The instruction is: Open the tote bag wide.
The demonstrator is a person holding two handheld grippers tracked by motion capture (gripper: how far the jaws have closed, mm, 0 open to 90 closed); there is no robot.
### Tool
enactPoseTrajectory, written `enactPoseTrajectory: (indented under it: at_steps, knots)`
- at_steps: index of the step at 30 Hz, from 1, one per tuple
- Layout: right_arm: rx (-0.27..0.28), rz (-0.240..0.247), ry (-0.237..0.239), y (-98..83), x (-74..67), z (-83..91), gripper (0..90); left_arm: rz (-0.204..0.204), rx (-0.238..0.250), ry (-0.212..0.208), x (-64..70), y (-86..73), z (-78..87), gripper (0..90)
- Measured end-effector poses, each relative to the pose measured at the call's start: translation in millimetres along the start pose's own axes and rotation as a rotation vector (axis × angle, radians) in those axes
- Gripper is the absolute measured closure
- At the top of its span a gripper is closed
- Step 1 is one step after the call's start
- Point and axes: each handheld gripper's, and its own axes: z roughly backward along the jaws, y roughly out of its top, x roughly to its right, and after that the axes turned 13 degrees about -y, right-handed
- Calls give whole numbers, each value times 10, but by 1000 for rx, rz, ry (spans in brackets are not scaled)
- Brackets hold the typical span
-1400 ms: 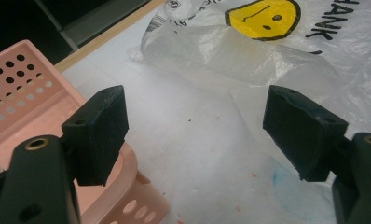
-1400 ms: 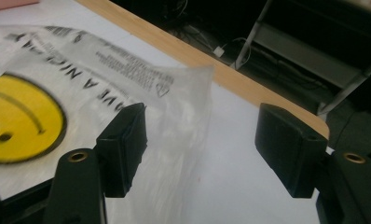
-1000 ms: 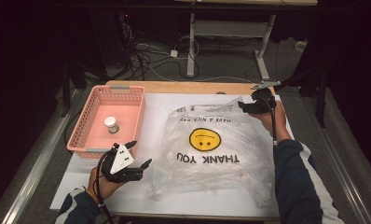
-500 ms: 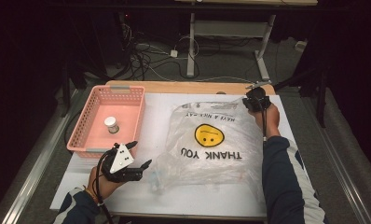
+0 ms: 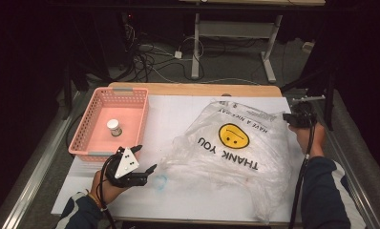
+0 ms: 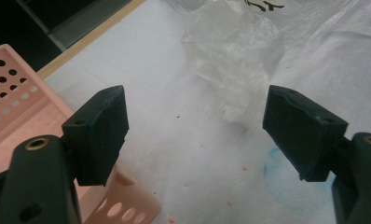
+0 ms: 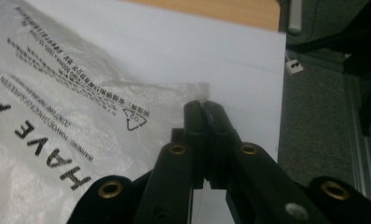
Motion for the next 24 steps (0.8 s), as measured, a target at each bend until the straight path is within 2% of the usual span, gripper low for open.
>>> enactPoseTrajectory:
  at_steps: [1,2,4,5,6,8,9,10,11,12,13,14,16,19,20,21,22,23,24]
  knots:
    - [0,0,0,0,0,0,900,-5,-6,-2,10,8,-12,219]
    - [5,-4,37,-118,-18,39,900,-6,-8,-7,17,14,-21,219]
    - [8,-4,49,-149,-39,51,900,-8,-11,-17,34,24,-47,219]
    - [13,17,51,-218,-116,74,869,-11,-14,-22,47,30,-66,219]
    - [13,17,51,-218,-116,74,869,-16,-20,-30,61,36,-86,219]
    - [35,25,52,-280,-206,140,800,-26,-36,-39,84,45,-134,218]
    - [53,18,43,-297,-221,179,714,-32,-44,-42,92,50,-154,218]
    - [53,18,43,-297,-221,179,714,-31,-45,-45,95,51,-170,218]
    - [79,22,34,-315,-232,229,669,-29,-45,-49,90,54,-185,218]
    - [100,32,29,-330,-248,296,636,-26,-50,-49,87,57,-203,218]
    - [154,40,41,-375,-274,476,572,-25,-55,-52,83,58,-222,218]
    - [154,40,41,-375,-274,476,572,-24,-62,-54,80,57,-241,218]
    - [212,61,73,-440,-314,700,526,-24,-82,-51,73,55,-280,218]
    - [266,103,130,-543,-403,1062,448,-26,-101,-49,51,52,-326,218]
    - [291,125,165,-651,-491,1272,409,-17,-104,-51,43,49,-339,218]
    - [291,125,165,-651,-491,1272,409,-10,-107,-50,35,45,-348,218]
    - [299,137,189,-713,-546,1358,396,-8,-114,-49,27,42,-355,218]
    - [299,187,250,-850,-692,1501,366,-3,-115,-50,24,39,-366,218]
    - [299,187,250,-850,-692,1501,366,-2,-120,-52,19,39,-373,218]
